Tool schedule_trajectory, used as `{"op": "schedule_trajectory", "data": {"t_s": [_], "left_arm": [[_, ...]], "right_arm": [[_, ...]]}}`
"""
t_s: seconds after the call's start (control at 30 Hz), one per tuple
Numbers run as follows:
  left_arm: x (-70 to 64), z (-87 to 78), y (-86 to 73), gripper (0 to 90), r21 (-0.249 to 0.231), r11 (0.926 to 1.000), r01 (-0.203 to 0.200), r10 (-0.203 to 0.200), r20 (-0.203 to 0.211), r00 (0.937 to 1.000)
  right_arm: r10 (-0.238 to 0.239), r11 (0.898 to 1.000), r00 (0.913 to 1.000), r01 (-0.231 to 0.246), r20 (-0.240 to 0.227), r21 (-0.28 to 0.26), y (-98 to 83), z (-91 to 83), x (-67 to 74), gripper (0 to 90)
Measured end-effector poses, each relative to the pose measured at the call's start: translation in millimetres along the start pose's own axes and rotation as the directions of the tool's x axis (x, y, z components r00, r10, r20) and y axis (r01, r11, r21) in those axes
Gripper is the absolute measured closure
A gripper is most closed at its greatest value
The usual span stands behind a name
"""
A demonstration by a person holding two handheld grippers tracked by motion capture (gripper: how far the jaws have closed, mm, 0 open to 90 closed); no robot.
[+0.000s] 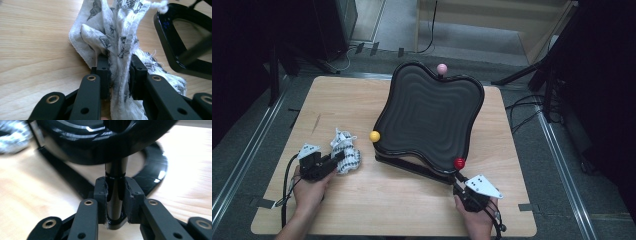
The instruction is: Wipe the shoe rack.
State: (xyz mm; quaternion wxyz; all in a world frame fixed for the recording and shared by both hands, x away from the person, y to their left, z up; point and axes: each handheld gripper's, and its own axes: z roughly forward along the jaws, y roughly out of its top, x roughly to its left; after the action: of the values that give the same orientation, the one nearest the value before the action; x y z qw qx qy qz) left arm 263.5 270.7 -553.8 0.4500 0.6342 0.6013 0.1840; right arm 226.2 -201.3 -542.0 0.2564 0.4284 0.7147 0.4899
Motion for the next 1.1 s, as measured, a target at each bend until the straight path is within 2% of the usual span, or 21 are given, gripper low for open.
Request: {"op": "schedule_trajectory", "data": {"t_s": [0.13, 0.23, 0.27, 0.37, 0.47, 0.57, 0.6, 0.67, 0.8, 0.9, 1.1], "left_arm": [[0.2, -3.7, -3.3, 74.1, -0.001, 0.9999, 0.013, -0.013, 0.022, 0.9997], [3.1, -6.4, -5.2, 73.7, 0.0, 0.9995, 0.03, -0.03, 0.054, 0.9981], [4.2, -7.1, -5.6, 73.5, -0.001, 0.9994, 0.035, -0.035, 0.06, 0.9976], [5.6, -7.3, -5.7, 73.5, -0.001, 0.9988, 0.05, -0.049, 0.074, 0.9961], [6.6, -6.5, -5.3, 73.8, 0.001, 0.9982, 0.059, -0.059, 0.08, 0.995], [6.9, -6.0, -5.0, 73.9, 0.002, 0.9982, 0.06, -0.059, 0.082, 0.9949], [7.1, -5.9, -5.0, 74.0, 0.003, 0.9982, 0.06, -0.06, 0.085, 0.9946], [7.6, -6.1, -5.0, 74.0, 0.003, 0.9981, 0.061, -0.061, 0.089, 0.9942], [8.1, -6.3, -5.1, 74.0, 0.003, 0.9979, 0.064, -0.064, 0.092, 0.9937], [9.1, -7.1, -5.5, 74.1, -0.005, 0.9976, 0.07, -0.069, 0.097, 0.9929], [10.1, -8.0, -6.0, 74.1, -0.009, 0.9969, 0.079, -0.077, 0.105, 0.9914]], "right_arm": [[0.038, 0.999, 0.9975, -0.036, 0.06, -0.026, 4.7, 4.1, -21.9, 66.9], [0.081, 0.996, 0.9896, -0.078, 0.119, -0.036, 8.7, 3.1, -35.0, 56.5], [0.105, 0.994, 0.987, -0.101, 0.122, -0.04, 10.0, -1.6, -37.5, 54.4], [0.114, 0.993, 0.9823, -0.108, 0.149, -0.047, 11.1, -16.8, -30.7, 51.9], [0.093, 0.995, 0.9847, -0.086, 0.147, -0.055, 10.5, -28.2, -8.6, 52.4], [0.061, 0.996, 0.9948, -0.055, 0.082, -0.063, 13.2, -25.0, 23.5, 53.7], [0.051, 0.997, 0.9977, -0.048, 0.045, -0.06, 14.4, -19.7, 38.8, 53.9], [0.036, 0.998, 0.9992, -0.037, -0.018, -0.041, 14.8, -8.2, 60.6, 55.1], [0.011, 1.0, 0.9939, -0.012, -0.11, -0.004, 14.7, 27.3, 104.2, 55.7], [0.008, 1.0, 0.9921, -0.009, -0.125, -0.007, 18.6, 47.8, 123.3, 56.5], [0.021, 1.0, 0.9906, -0.022, -0.135, -0.005, 26.1, 80.8, 144.0, 57.4]]}}
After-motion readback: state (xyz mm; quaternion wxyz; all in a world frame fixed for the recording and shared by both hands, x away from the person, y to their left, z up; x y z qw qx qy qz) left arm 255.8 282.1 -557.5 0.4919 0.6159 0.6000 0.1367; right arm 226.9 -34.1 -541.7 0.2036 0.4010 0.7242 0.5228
